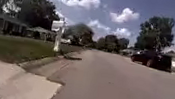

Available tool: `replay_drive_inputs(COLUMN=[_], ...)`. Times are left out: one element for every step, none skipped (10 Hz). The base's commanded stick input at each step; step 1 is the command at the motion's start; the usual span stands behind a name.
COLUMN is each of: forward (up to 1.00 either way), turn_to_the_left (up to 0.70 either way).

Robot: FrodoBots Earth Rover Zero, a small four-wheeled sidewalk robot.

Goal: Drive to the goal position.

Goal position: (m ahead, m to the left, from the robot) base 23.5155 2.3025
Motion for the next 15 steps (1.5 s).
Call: replay_drive_inputs(forward=[1.0, 1.0, 1.0, 1.0, 1.0, 1.0, 1.0, 1.0, 1.0, 1.0, 1.0, 1.0, 1.0, 1.0, 1.0], turn_to_the_left=[0.0, 0.0, 0.0, -0.17, -0.35, -0.39, -0.08, 0.0, 0.0, 0.0, 0.0, 0.0, 0.0, 0.02, 0.08])
